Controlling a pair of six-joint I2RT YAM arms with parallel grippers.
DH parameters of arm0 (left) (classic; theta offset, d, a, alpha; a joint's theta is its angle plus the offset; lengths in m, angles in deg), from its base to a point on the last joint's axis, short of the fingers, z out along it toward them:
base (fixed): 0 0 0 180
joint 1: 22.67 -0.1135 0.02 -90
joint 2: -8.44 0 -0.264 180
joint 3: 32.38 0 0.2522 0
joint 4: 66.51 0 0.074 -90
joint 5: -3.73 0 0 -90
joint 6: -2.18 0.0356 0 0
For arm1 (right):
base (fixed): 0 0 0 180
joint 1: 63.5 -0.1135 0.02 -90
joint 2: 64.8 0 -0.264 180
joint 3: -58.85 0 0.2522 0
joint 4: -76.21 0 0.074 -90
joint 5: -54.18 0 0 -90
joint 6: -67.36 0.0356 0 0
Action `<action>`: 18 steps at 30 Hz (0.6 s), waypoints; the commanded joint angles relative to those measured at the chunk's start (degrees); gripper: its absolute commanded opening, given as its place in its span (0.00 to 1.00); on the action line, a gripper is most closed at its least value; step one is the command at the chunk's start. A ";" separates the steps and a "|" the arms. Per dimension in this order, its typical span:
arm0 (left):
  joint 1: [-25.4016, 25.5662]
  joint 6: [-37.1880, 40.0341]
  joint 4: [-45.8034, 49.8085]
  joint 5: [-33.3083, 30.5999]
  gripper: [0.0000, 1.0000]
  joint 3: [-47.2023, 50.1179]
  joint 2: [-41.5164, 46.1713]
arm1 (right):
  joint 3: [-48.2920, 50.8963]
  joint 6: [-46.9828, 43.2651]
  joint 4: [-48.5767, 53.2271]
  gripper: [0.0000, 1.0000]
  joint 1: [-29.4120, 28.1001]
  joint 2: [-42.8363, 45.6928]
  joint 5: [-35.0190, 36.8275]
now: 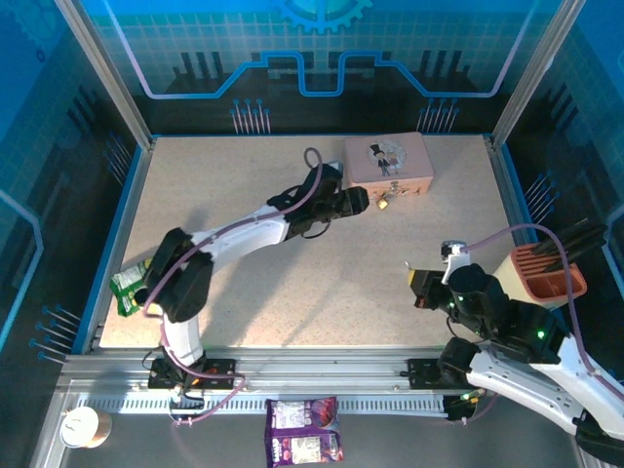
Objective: Unlock the padlock with the key
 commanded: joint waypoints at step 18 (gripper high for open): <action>4.42 8.03 22.40 -4.35 0.80 -31.33 -22.26 | 0.76 5.06 15.88 0.00 0.54 4.72 3.45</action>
